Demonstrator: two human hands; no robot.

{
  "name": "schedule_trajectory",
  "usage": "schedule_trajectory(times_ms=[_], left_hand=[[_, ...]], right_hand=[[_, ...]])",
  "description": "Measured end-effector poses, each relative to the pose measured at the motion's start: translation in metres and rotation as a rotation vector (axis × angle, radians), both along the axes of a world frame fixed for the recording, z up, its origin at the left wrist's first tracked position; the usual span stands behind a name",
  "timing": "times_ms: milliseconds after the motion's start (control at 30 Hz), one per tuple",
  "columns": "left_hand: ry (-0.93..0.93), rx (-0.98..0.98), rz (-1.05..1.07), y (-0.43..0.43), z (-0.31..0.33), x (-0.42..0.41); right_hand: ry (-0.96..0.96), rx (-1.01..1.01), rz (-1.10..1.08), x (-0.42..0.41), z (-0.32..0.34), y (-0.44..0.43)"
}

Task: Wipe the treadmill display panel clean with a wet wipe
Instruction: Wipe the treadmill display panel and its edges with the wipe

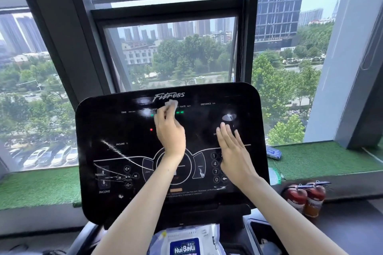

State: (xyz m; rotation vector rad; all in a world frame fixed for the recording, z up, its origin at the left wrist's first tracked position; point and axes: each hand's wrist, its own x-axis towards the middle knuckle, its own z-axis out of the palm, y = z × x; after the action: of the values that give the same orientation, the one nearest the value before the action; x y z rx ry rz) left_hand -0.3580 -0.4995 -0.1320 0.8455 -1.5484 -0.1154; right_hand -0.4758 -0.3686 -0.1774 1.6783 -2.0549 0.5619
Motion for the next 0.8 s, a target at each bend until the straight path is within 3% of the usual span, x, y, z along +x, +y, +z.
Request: schedule_trajectory(times_ms=[200, 267, 367, 467, 533, 633, 667, 700, 800], left_hand=[[-0.448, -0.241, -0.315, 0.027, -0.004, -0.036], [-0.327, -0.186, -0.297, 0.018, -0.002, -0.030], [-0.064, -0.047, -0.089, 0.012, 0.001, -0.024], [-0.094, -0.037, -0.072, 0.030, 0.007, -0.048], [-0.291, -0.114, -0.239, 0.047, 0.007, -0.069], [-0.774, -0.294, -0.532, 0.050, 0.007, -0.081], [-0.853, -0.328, -0.571, 0.041, 0.014, -0.080], [-0.830, -0.314, -0.571, 0.032, 0.022, -0.078], [-0.514, -0.169, -0.385, 0.017, 0.034, -0.070]], right_hand=[[0.020, -0.014, 0.050, -0.004, 0.006, 0.009], [0.007, -0.017, 0.076, -0.008, 0.010, 0.014], [-0.036, -0.090, 0.038, -0.013, 0.005, 0.023], [-0.099, -0.129, -0.042, -0.017, -0.010, 0.031], [-0.148, -0.158, -0.076, -0.019, -0.017, 0.035], [-0.163, -0.166, -0.084, -0.022, -0.024, 0.042], [-0.163, -0.166, -0.079, -0.022, -0.026, 0.044], [-0.164, -0.166, -0.074, -0.022, -0.027, 0.045], [-0.156, -0.159, -0.068, -0.022, -0.032, 0.048]])
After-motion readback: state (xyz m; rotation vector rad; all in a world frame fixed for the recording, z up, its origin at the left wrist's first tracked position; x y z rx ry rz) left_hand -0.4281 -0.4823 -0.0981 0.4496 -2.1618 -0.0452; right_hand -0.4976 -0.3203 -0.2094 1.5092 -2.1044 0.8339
